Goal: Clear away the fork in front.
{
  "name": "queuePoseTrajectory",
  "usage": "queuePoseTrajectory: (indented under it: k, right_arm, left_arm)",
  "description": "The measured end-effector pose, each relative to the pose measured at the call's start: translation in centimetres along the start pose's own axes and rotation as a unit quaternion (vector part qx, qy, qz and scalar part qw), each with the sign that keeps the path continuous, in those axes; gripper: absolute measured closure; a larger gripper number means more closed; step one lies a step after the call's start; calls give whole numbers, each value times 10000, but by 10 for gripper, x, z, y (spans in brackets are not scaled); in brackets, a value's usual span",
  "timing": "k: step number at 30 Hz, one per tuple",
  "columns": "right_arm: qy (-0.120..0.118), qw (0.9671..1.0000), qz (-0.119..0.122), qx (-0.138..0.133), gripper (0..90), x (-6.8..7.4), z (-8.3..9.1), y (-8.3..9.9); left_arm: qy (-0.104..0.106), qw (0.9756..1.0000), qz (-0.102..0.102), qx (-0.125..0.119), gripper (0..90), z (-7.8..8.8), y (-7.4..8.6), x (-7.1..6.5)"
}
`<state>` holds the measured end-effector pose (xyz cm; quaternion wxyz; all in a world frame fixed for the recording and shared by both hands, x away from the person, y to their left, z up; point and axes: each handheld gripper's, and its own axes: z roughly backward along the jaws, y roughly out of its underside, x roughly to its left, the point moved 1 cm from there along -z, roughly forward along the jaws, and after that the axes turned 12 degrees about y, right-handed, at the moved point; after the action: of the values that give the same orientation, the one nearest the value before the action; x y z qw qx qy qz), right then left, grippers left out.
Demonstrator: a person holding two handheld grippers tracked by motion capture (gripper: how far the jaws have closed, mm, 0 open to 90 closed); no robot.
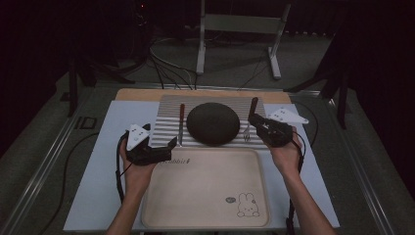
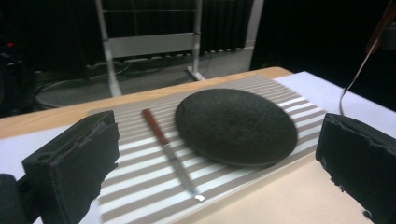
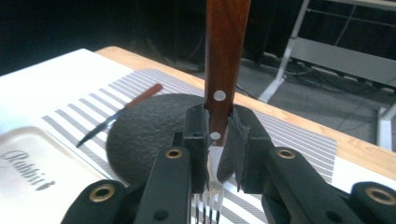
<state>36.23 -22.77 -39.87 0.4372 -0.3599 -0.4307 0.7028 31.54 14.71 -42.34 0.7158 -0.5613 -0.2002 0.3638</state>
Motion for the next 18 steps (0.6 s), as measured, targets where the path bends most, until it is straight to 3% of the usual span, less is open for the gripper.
queuePoseTrajectory:
  k: [11,18]
  right_arm:
    - [-362,9985,329,-253,774,29,18,-9]
    - [-532,9972,401,-330,774,44,21,-11]
  left_arm:
    - [402,9991,-89,-85,11,-25,-25,-24]
    - [660,9976,-169,-141,16,-41,-38,-42]
